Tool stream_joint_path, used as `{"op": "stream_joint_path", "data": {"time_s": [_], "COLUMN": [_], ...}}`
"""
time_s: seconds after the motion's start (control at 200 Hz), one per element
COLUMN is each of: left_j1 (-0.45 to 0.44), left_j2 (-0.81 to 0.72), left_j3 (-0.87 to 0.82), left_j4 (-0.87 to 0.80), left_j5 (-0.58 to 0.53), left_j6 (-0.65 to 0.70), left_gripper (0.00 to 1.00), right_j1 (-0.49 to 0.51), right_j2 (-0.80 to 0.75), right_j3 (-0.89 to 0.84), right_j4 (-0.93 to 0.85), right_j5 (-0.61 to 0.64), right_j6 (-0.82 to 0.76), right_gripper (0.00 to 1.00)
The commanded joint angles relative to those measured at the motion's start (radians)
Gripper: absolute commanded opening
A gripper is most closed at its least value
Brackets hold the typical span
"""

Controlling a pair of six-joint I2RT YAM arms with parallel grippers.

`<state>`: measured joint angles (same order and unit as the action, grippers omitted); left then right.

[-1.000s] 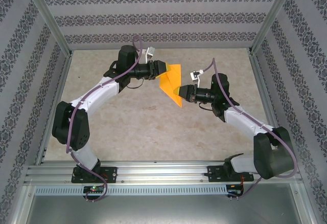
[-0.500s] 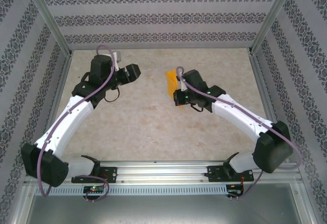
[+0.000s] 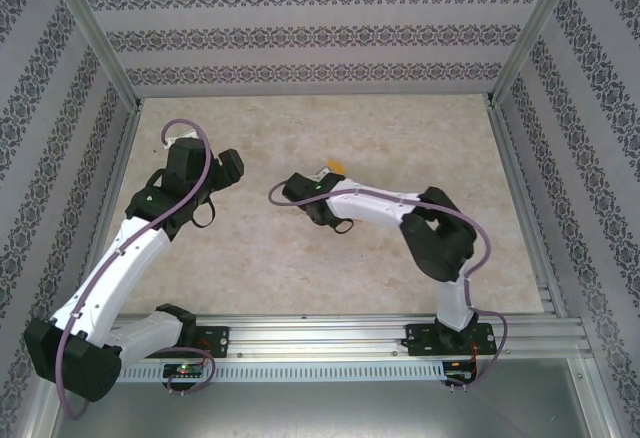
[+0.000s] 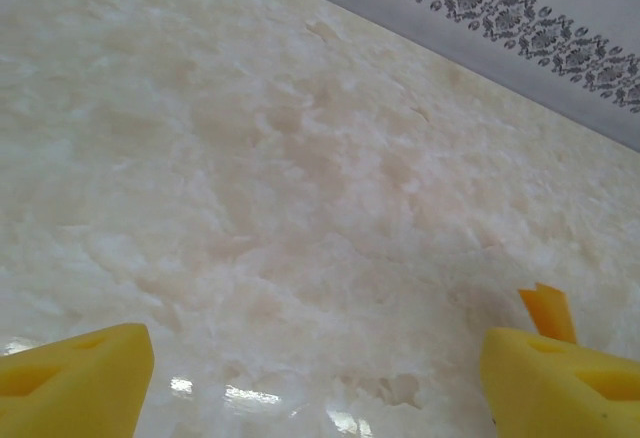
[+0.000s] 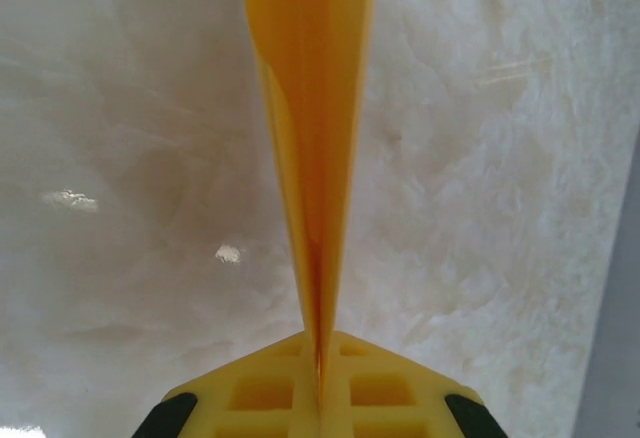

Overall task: Fold a paper plane with a square sheet of paper (fold left side to right side)
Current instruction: Turn over the paper at the center of the table.

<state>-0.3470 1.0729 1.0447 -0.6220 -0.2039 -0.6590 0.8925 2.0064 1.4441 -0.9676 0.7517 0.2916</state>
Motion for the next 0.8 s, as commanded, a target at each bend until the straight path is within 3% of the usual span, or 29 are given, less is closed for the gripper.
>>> {"op": "stream_joint_path", "data": {"time_s": [0.0,0.095,0.195,0.4,0.515,0.794], "left_j1": [0.009,0.01,0.011,0.01,0.011,-0.008], "left_j2": [-0.018,-0.012,-0.004,0.043,0.104,0.371], "left_j3": [-0.006,-0.01,-0.015,-0.029,-0.055,-0.07], "left_j4": [-0.03,-0.03,-0.024,0.015,0.095,0.395], "left_j5": [-0.044,-0.037,-0.023,0.049,0.161,0.57], "left_j6": [-0.019,-0.022,-0.023,-0.035,-0.057,-0.122], "left_gripper": [0.86,0.86,0.86,0.88,0.88,0.82], "right_j1": [0.026,0.041,0.053,0.058,0.041,-0.098], "right_j2": [0.084,0.137,0.148,-0.021,-0.175,-0.547], "right_j3": [0.072,0.104,0.114,0.0,-0.082,-0.29], "right_j4": [-0.07,-0.074,-0.074,0.038,0.086,0.245], "right_j5": [0.102,0.07,0.018,-0.216,-0.304,-0.463], "right_j6": [-0.016,-0.012,-0.009,-0.003,0.02,0.038], "right_gripper": [0.02,0.07,0.21,0.51,0.62,0.69]}}
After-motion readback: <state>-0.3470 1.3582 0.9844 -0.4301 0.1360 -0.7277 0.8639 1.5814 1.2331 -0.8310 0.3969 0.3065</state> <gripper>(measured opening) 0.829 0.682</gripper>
